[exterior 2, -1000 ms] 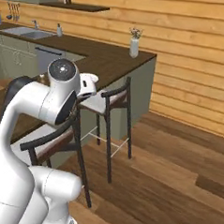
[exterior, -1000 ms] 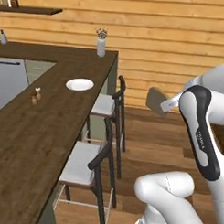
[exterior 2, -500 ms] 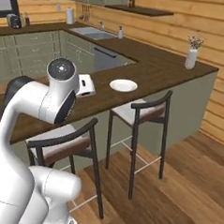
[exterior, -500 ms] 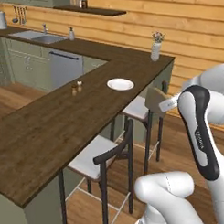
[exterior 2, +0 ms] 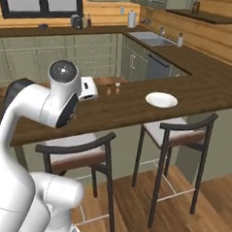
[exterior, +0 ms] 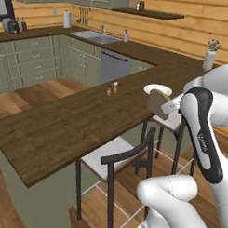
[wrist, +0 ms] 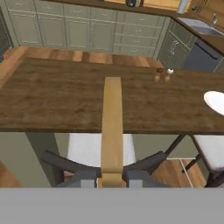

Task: Start the toaster. Once the lever pops up, take the bread to the plate on the dining counter.

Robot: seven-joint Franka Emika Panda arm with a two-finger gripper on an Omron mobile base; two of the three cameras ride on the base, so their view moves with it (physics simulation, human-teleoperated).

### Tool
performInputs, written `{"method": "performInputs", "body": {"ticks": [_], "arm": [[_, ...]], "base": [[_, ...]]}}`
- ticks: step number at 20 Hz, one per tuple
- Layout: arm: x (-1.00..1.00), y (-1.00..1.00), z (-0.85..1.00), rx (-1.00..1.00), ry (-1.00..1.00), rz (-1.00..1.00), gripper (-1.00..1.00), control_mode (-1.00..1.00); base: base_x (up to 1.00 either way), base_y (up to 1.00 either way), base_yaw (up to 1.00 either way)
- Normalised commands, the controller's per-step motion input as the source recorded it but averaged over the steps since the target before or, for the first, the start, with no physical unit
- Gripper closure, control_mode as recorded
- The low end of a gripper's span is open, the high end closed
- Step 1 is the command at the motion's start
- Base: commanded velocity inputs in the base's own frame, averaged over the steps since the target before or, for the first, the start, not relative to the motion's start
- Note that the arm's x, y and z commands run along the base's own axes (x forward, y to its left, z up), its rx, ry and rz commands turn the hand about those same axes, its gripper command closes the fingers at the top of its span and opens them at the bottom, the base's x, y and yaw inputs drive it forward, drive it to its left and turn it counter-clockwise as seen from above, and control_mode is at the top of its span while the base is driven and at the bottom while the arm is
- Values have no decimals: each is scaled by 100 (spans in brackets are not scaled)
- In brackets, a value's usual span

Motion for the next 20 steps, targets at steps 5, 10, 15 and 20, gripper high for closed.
{"method": "performInputs", "body": {"ticks": [5,10,15,20], "arm": [[0,0,0,0,0,0,100,100],[0,0,0,0,0,0,100,100],[0,0,0,0,0,0,100,100],[0,0,0,0,0,0,100,100]], "base": [[33,-100,40],[0,-100,33],[2,-100,29],[25,-100,26]]}}
